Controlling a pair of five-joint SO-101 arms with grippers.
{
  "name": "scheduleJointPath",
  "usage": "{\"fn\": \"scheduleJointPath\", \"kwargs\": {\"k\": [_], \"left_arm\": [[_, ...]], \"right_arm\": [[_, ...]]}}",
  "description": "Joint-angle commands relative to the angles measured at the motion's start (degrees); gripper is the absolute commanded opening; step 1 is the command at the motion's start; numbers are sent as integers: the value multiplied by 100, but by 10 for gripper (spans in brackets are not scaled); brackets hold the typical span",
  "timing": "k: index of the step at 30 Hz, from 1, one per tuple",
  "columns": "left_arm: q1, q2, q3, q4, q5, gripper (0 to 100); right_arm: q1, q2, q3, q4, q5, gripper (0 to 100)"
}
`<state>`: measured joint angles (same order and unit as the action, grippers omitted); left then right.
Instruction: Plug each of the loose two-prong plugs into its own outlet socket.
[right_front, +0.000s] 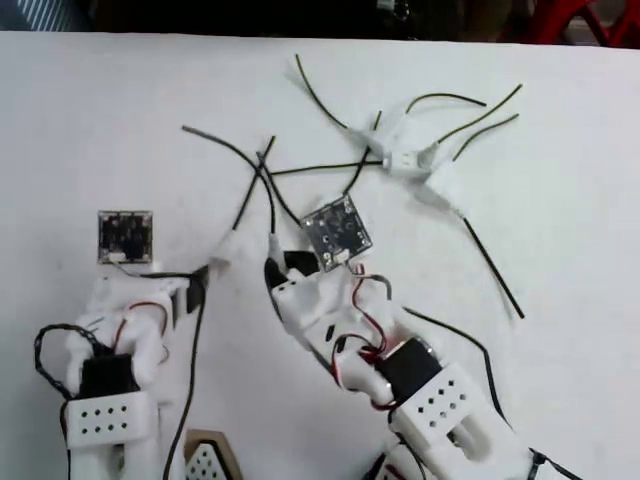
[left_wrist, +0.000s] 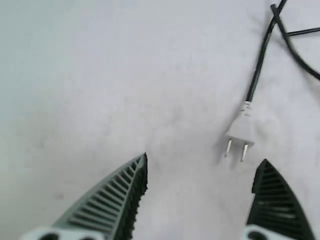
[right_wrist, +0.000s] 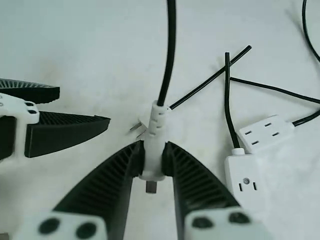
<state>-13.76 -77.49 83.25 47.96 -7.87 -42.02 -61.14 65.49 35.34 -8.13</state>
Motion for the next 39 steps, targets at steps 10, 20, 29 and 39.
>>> {"fn": "scheduleJointPath", "kwargs": {"k": [10,20,29,39], "left_arm": [[1719,-119,-1310,-176,633,331],[2457,-277,-1319,0,642,331],[2624,-963,-1292,501,492,331],[2009,-505,-1240,475,501,335]], "right_arm": [[-356,-136,88,242,-123,18],[-180,-136,343,-84,-88,17],[-110,-136,501,-242,-88,17],[1815,-532,413,-567,-141,17]]}}
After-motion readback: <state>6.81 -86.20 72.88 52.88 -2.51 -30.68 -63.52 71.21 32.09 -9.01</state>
